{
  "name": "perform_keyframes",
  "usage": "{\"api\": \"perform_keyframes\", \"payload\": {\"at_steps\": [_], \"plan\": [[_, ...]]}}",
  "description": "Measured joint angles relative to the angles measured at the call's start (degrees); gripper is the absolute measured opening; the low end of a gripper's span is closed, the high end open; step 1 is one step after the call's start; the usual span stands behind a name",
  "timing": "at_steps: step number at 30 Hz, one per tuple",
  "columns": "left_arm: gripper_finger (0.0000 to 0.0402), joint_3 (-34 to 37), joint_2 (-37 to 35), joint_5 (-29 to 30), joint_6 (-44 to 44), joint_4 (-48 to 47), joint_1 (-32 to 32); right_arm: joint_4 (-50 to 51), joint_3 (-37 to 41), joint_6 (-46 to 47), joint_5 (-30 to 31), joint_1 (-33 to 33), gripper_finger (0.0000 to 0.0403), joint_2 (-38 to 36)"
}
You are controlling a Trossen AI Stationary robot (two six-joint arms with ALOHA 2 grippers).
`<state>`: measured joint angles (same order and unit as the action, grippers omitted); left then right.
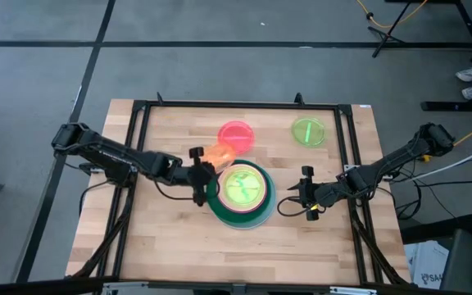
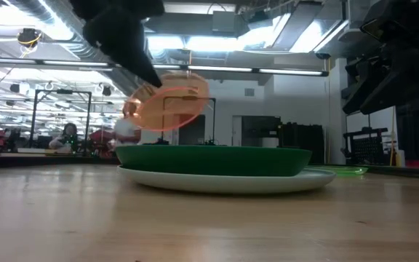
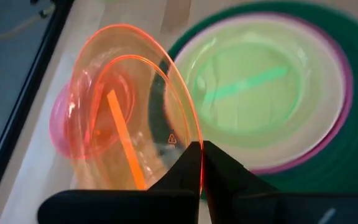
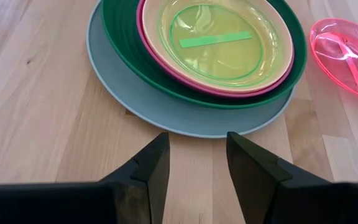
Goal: Stack plastic plates
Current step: Stack the orange transparent plate on top of the transparent green plate
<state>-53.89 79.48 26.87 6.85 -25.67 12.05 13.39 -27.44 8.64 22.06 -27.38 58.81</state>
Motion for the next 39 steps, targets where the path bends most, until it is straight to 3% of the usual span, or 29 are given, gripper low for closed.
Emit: {"api": "perform_keyframes", "payload": {"at_steps": [7, 20, 30, 39], "plan": [[0.0004, -0.54, 3.07, -0.04, -2.89, 9.09, 3.65, -0.01, 0.00, 0.02, 0.00, 0.01, 0.0149, 0.00], [0.0004, -13.87, 19.12, -1.03, -8.53, 8.48, 7.94, 0.08, 0.00, 0.05, -0.03, 0.02, 0.0150, 0.00], [0.0004, -14.45, 25.56, -0.88, -8.54, 8.02, 7.74, 0.02, 0.00, 0.30, -0.15, 0.01, 0.0149, -0.02], [0.0010, -14.45, 26.27, -0.64, -6.98, 8.11, 7.59, 0.00, 0.00, 0.31, -0.17, 0.02, 0.0149, 0.00]]}}
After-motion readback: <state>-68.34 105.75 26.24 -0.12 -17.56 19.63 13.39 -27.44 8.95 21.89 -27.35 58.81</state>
